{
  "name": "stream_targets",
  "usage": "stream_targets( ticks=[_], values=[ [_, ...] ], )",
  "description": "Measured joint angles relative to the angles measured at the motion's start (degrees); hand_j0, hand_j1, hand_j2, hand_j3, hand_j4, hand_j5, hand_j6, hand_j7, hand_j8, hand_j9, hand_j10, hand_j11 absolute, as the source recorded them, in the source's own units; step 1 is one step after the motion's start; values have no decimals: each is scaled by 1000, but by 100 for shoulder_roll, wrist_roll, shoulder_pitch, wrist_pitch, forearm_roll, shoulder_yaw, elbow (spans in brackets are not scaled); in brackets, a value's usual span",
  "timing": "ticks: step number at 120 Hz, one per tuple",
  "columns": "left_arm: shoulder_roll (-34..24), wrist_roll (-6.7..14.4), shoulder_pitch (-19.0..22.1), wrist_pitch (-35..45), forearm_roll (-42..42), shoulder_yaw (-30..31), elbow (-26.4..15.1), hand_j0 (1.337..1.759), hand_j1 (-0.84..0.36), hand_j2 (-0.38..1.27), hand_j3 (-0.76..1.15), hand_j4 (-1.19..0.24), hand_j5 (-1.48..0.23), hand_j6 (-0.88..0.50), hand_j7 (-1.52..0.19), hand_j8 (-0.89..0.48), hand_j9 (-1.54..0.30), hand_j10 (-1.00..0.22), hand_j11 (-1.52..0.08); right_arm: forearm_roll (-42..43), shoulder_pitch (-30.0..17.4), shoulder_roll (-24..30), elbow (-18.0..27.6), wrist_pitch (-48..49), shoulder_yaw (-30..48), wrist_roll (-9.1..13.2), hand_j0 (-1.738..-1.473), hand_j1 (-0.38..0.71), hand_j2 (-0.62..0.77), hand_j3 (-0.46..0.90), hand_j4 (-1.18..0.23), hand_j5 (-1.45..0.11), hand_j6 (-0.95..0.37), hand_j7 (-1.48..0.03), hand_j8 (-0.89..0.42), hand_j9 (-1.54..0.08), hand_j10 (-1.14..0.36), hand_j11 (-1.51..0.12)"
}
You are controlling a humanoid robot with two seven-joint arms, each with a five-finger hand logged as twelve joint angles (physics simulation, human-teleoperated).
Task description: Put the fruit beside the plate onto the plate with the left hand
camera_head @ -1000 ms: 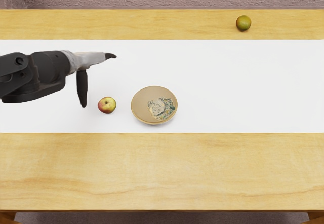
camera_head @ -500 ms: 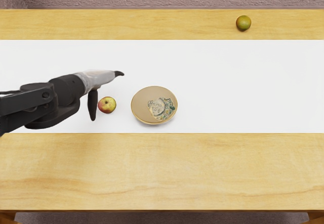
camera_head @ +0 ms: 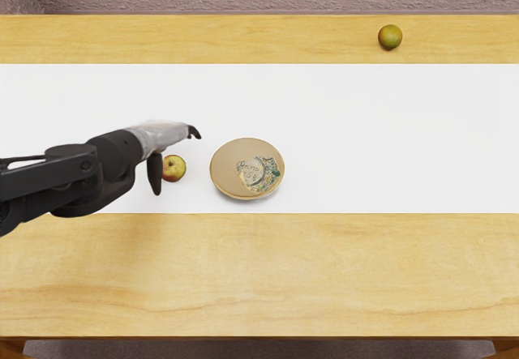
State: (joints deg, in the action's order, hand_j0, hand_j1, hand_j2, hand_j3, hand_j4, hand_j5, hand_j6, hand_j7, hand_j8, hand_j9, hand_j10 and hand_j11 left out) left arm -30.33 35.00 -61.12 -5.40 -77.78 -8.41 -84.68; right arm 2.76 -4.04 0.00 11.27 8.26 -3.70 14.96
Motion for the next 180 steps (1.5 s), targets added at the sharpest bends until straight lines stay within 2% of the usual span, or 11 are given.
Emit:
stream_targets(
  ticks=[36, 84, 145, 180],
  values=[
    [22, 0, -1, 3, -8, 122, 19, 1658, 73, 49, 0, -236, -302, -237, -302, -236, -301, -235, -301, -1, 0, 0, 1, 0, 0, 3, -1658, -349, 0, 0, 0, 0, 0, 0, 0, 0, 0, 0],
    [62, 0, 4, 12, -36, 167, 81, 1658, -67, 73, 0, -352, -453, -353, -453, -352, -453, -351, -453, -3, 0, 0, 3, 0, 1, -1, -1658, -349, 0, 0, 0, 0, 0, 0, 0, 0, 0, 0],
    [200, 0, 90, 545, -367, 407, 197, 1658, -142, 86, 0, -414, -535, -414, -535, -414, -534, -413, -534, -2, -2, 0, 2, 0, 1, -1, -1658, -349, 0, 0, 0, 0, 0, 0, 0, 0, 0, 0],
    [197, 0, 92, 558, -372, 452, 203, 1657, -250, 113, 0, -531, -686, -501, -692, -523, -692, -528, -691, -1, 0, 0, 0, 0, 1, 1, -1658, -349, 0, 0, 0, 0, 0, 0, 0, 0, 0, 0]
  ],
)
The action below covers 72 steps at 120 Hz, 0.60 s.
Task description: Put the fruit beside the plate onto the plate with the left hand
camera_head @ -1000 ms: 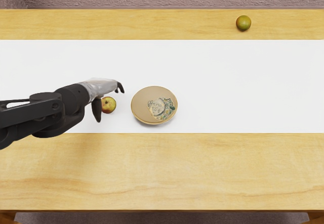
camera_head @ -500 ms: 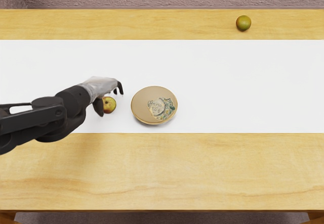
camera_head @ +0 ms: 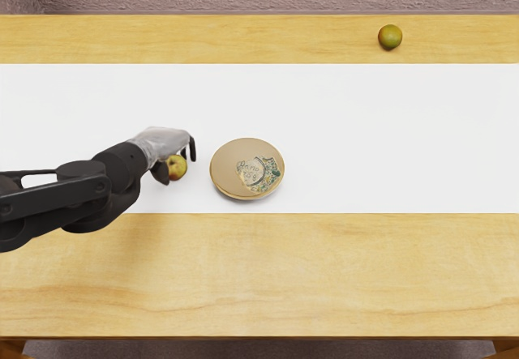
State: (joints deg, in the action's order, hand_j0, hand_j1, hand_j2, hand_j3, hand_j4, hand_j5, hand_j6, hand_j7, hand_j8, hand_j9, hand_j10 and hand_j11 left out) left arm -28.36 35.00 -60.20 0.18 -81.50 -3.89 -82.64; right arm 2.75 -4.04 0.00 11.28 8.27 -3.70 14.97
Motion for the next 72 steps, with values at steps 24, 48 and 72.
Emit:
stream_targets(
  ticks=[24, 48, 72],
  values=[
    [-3, 0, 44, 11, -17, 21, 8, 1654, -297, 160, 0, -632, -767, -446, -796, -470, -810, -608, -809, -1, -1, 0, 3, 0, 0, 0, -1658, -349, 0, 0, 0, 0, 0, 0, 0, 0, 0, 0],
    [-3, 1, 35, -10, 10, 23, 15, 1649, -301, 215, 0, -646, -957, -368, -970, -417, -986, -718, -987, -2, -1, 0, 1, 0, 0, 0, -1658, -349, 0, 0, 0, 0, 0, 0, 0, 0, 0, 0],
    [31, 0, -161, -42, 47, -29, 88, 1649, -314, 310, 0, -604, -1088, -314, -1082, -387, -1085, -792, -1088, -1, -1, 0, 3, 0, 0, -1, -1658, -349, 0, 0, 0, 0, 0, 0, 0, 0, 0, 0]
  ],
)
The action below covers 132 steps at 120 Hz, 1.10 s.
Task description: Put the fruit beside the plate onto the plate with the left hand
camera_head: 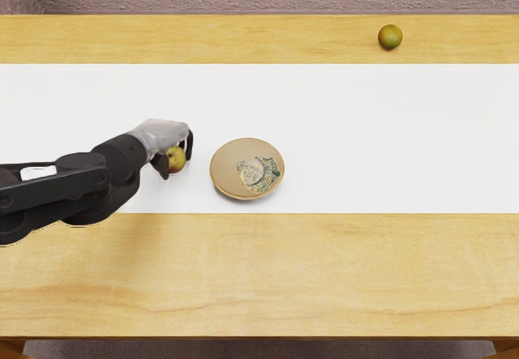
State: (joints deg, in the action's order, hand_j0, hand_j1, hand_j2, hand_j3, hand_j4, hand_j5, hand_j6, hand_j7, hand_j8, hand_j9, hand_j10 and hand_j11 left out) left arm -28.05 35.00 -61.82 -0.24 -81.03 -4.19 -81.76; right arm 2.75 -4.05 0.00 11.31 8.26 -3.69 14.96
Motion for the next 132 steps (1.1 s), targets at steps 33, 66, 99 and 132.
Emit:
stream_targets(
  ticks=[33, 66, 99, 132],
  values=[
    [653, -9, -524, 9, 66, -185, -4, 1652, -327, 484, 0, -662, -1182, -314, -1106, -415, -1121, -823, -1129, -1, -2, 0, -1, 0, 0, 1, -1658, -349, 0, 0, 0, 0, 0, 0, 0, 0, 0, 0],
    [1118, -3, -485, -17, 76, -368, -8, 1654, -364, 654, 0, -745, -1176, -363, -1109, -467, -1113, -829, -1119, -1, -1, 0, 0, 0, 0, 1, -1658, -349, 0, 0, 0, 0, 0, 0, 0, 0, 0, 0],
    [1153, 0, -358, 84, 77, -396, 24, 1656, -170, 410, 0, -556, -803, -302, -761, -383, -762, -572, -765, -2, 0, 0, -1, 0, 0, 1, -1658, -349, 0, 0, 0, 0, 0, 0, 0, 0, 0, 0],
    [338, 0, -430, -412, 1647, -1270, -204, 1658, 182, 114, 0, -173, -245, -108, -234, -129, -234, -177, -234, -2, 0, 0, 0, 0, 0, 1, -1658, -349, 0, 0, 0, 0, 0, 0, 0, 0, 0, 0]
  ],
)
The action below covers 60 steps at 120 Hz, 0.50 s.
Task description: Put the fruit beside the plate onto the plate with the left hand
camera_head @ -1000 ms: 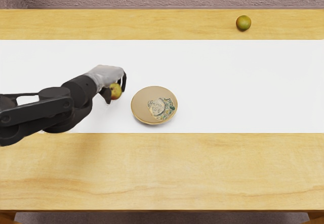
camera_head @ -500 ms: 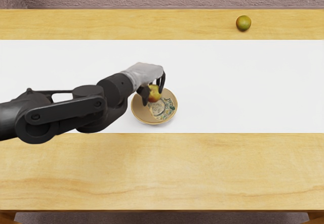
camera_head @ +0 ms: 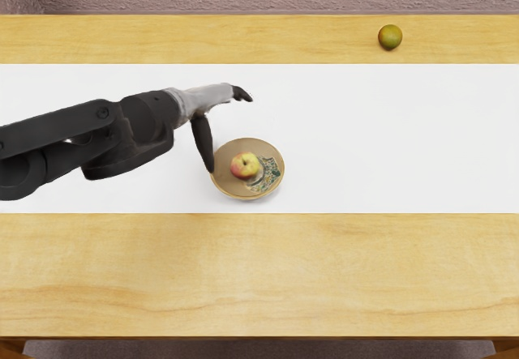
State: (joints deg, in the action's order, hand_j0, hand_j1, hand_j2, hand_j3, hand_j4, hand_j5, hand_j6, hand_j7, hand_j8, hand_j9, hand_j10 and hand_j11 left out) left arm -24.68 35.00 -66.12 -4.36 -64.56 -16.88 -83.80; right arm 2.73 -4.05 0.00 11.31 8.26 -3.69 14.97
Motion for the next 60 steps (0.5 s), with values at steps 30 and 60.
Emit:
stream_targets(
  ticks=[30, 60],
  values=[
    [-2044, 0, 303, -2467, 3868, -1363, -208, 1658, 279, 38, 0, -70, -95, -52, -92, -58, -92, -71, -92, 0, 0, 0, -2, 0, 0, 0, -1658, -349, 0, 0, 0, 0, 0, 0, 0, 0, 0, 0],
    [-2797, 0, 407, -3012, 5797, -1539, -223, 1658, 310, 15, 0, -38, -49, -33, -48, -34, -48, -38, -48, 0, 0, 0, -1, 0, 0, 0, -1658, -349, 0, 0, 0, 0, 0, 0, 0, 0, 0, 0]
  ],
)
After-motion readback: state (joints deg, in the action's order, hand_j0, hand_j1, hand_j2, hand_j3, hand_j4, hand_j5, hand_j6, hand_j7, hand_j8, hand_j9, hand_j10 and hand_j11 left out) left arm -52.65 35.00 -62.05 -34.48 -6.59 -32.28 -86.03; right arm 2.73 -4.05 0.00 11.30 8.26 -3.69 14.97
